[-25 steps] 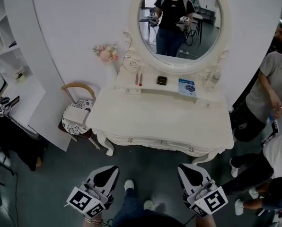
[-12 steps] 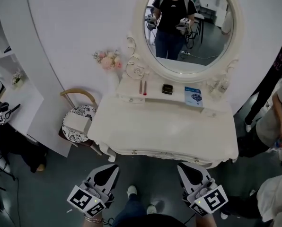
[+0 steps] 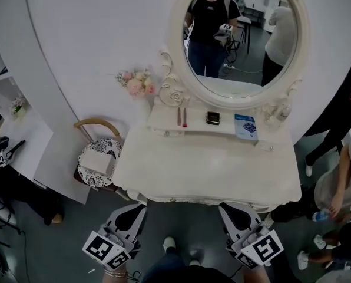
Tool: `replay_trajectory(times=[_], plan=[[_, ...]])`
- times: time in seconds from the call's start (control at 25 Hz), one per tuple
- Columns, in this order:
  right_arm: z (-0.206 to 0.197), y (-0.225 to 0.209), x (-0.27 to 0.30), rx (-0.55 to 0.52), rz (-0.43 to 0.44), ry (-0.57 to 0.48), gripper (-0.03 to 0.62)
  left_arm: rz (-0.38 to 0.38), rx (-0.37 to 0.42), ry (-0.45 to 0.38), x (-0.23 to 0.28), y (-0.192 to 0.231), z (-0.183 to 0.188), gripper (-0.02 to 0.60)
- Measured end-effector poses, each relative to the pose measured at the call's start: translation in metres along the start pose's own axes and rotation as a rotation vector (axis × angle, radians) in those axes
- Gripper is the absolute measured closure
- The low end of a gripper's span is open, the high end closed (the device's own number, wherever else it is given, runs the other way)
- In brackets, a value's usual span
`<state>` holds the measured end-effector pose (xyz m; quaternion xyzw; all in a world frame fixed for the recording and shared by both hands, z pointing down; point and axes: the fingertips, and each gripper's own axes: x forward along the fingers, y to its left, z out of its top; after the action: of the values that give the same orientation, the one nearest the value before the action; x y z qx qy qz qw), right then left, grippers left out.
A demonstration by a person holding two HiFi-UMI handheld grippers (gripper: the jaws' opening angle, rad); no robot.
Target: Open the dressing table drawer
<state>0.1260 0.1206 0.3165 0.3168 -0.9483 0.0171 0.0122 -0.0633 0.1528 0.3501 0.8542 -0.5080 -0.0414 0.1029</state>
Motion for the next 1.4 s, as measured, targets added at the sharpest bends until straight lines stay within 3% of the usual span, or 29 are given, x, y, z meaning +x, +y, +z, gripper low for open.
replay_trajectory(times=[0.88, 1.4], plan=[[-0.012, 0.018, 0.048, 0.019, -0.056, 0.042, 0.574, -0.066, -0.008, 0.029, -0.003, 0.052, -0.002, 0.563], [-0.025, 0.015, 0.049, 0.034, -0.064, 0.071, 0.574, -0.056, -0.029, 0.043, -0.001, 0.059, -0.013, 0.563]])
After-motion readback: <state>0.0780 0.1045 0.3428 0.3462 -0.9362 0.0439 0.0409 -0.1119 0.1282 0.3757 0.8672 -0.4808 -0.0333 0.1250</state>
